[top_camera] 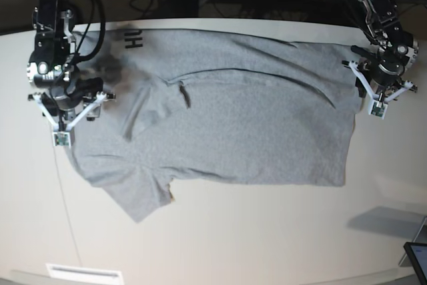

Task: Fold the T-shirt properly
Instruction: 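Move the right gripper down the shirt side and grasp near the sleeve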

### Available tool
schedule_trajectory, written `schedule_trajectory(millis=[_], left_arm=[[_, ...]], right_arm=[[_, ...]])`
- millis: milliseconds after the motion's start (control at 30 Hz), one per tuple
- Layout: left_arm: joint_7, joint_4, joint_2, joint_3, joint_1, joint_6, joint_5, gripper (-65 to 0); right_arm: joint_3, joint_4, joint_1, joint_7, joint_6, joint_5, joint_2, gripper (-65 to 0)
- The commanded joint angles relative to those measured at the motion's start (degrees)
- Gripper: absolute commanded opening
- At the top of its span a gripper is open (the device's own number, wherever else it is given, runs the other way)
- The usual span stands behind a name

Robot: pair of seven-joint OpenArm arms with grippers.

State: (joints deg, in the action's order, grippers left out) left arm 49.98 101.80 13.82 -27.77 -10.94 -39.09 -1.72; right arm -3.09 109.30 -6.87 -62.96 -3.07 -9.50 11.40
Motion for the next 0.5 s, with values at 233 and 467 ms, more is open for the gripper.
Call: schedule_trajectory(millis=[233, 467], left_arm=[[6.95, -1.8, 3.1, -5.33, 8.35, -0.91, -0.09, -43.3], [7.47, -1.18, 4.33, -5.42, 9.05, -0.91, 0.0, -43.3]], right_arm=[[-0.47, -5.78, 13.07, 1.02, 10.94, -0.13, 2.98, -29.3], [-4.78, -19.32, 21.6, 1.02, 21.14, -0.13, 2.71, -27.7]])
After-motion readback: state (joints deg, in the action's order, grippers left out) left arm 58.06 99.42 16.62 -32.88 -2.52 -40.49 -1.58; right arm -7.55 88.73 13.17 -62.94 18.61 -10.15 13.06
